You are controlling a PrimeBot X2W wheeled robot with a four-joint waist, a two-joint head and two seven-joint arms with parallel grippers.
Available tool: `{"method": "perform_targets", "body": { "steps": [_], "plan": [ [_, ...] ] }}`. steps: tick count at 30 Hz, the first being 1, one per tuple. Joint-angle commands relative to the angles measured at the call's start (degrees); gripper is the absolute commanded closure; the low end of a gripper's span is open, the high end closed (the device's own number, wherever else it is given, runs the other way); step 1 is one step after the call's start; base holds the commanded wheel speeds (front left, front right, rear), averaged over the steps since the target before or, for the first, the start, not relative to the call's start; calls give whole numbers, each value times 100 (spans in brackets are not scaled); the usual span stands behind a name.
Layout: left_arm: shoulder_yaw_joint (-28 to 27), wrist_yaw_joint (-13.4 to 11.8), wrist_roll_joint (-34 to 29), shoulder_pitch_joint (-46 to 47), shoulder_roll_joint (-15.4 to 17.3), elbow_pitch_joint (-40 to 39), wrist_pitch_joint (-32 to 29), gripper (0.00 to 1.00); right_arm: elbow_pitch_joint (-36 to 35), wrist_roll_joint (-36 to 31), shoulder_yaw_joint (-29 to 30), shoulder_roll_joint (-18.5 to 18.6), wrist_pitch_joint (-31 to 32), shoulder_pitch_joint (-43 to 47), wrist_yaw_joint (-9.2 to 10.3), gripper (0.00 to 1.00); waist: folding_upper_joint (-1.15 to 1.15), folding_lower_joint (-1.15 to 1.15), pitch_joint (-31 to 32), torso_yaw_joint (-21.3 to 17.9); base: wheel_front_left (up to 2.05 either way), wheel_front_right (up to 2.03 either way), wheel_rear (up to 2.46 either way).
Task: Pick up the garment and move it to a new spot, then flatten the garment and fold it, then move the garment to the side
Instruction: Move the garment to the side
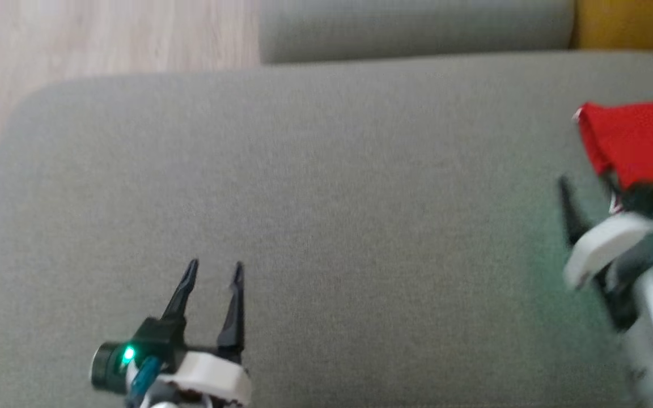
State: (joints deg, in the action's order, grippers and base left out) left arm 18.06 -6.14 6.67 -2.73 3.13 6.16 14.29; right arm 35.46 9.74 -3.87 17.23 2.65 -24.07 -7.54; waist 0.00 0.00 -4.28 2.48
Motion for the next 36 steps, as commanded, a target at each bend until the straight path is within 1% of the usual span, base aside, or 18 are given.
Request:
{"method": "perform_targets", "body": {
  "steps": [1, 4, 6, 9, 12, 15, 16, 17, 19, 21, 22, 27, 36],
  "plan": [
    [-309, -55, 35, 34, -17, -135, 71, 0, -232, 79, -220, -129, -308, 163, 5, 0, 0, 0, 456, 63, 0, 0, 0],
    [-505, -91, 34, -110, -7, -116, 71, 0, -311, 178, -437, -411, -768, 488, 5, 0, 0, 0, 626, 95, 0, 0, 0],
    [-613, -84, 50, -199, -6, -113, 71, 0, -356, 210, -481, -577, -1087, 673, 5, 0, 0, 0, 725, 106, 0, 0, 0],
    [-756, -54, 80, -336, -7, -147, 71, 0, -414, 172, -394, -814, -1515, 956, 5, 0, 0, 0, 870, 128, 0, 0, 0],
    [-884, -34, 74, -488, -9, -239, 71, 0, -577, 91, -286, -1032, -1718, 1242, 5, 0, 0, 0, 982, 128, 0, 0, 0],
    [-962, 22, 53, -631, -10, -331, 71, 0, -928, 82, -232, -1200, -1758, 1585, 5, 0, 0, 0, 1075, 134, 0, 0, 0],
    [-982, 44, 37, -676, -11, -365, 71, 0, -1120, 88, -233, -1235, -1760, 1716, 5, 0, 0, 0, 1098, 132, 0, 0, 0],
    [-982, 44, 37, -676, -11, -365, 71, 0, -1120, 88, -233, -1235, -1760, 1716, 5, 0, 0, 0, 1098, 132, 0, 0, 0],
    [-1013, 95, -2, -768, -12, -437, 71, 0, -1456, 86, -229, -1284, -1762, 2000, 5, 0, 0, 0, 1145, 128, 0, 0, 0],
    [-1014, 178, -75, -848, 3, -507, 71, 0, -1630, 112, -235, -1323, -1763, 2276, 5, 0, 0, 0, 1182, 124, 0, 0, 0],
    [-988, 286, -163, -910, 37, -587, 71, 0, -1737, 127, -227, -1353, -1763, 2467, 5, 0, 0, 0, 1216, 116, 0, 0, 0],
    [-1020, 365, -241, -1060, 29, -628, 71, 0, -1860, 97, -219, -1400, -1764, 2685, 5, 0, 0, 0, 1280, 98, 0, 0, 0],
    [-1062, 421, -276, -1074, 6, -552, 71, 0, -1851, 12, -231, -1426, -1765, 2741, 5, 0, 0, 0, 1305, 73, 0, 0, 0]
  ]
}}
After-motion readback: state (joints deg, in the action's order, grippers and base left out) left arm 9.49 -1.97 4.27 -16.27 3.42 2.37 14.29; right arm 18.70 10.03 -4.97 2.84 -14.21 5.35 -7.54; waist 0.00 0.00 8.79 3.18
